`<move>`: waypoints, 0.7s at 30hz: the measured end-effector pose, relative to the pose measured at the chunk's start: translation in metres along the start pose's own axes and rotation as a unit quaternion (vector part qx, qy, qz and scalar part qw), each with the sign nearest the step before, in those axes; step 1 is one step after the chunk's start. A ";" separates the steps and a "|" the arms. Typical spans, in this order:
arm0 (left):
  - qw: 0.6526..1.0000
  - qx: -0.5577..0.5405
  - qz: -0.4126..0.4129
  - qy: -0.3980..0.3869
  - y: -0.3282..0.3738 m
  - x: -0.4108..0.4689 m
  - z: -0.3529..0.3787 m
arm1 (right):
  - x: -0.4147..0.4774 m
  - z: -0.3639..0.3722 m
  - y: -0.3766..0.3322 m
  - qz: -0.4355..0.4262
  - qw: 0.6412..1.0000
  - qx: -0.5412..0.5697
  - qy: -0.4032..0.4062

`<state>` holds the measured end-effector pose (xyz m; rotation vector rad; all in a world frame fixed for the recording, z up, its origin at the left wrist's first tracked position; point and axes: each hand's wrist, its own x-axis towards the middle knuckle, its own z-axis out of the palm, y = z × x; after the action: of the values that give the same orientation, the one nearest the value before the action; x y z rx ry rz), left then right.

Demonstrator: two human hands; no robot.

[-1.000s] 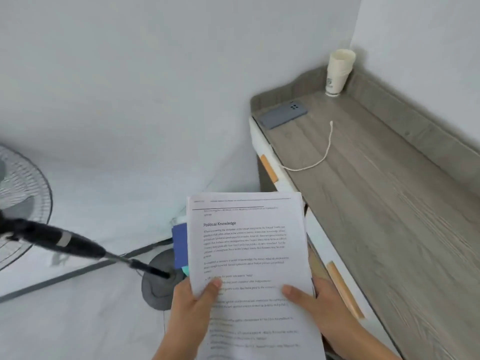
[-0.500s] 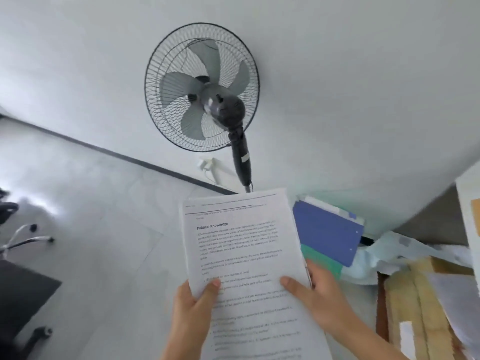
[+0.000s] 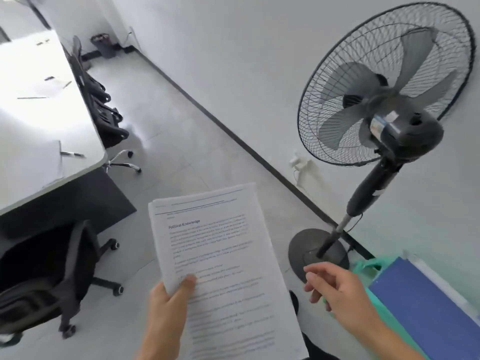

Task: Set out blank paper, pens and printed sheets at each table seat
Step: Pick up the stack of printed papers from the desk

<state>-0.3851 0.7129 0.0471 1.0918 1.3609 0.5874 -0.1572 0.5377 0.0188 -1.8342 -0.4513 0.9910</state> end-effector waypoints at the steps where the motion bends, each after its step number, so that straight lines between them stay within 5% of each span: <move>1: 1.000 -0.007 -0.001 0.016 0.005 0.010 0.001 | 0.021 0.001 -0.006 -0.004 1.000 -0.004 -0.009; 21: 0.952 -0.171 -0.017 0.254 0.111 0.219 -0.012 | 0.330 0.162 -0.199 -0.067 0.942 -0.090 -0.317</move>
<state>-0.3299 0.9521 0.0419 0.6528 1.6308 1.0878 -0.0645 0.9450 0.0179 -1.5785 -1.0707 1.4798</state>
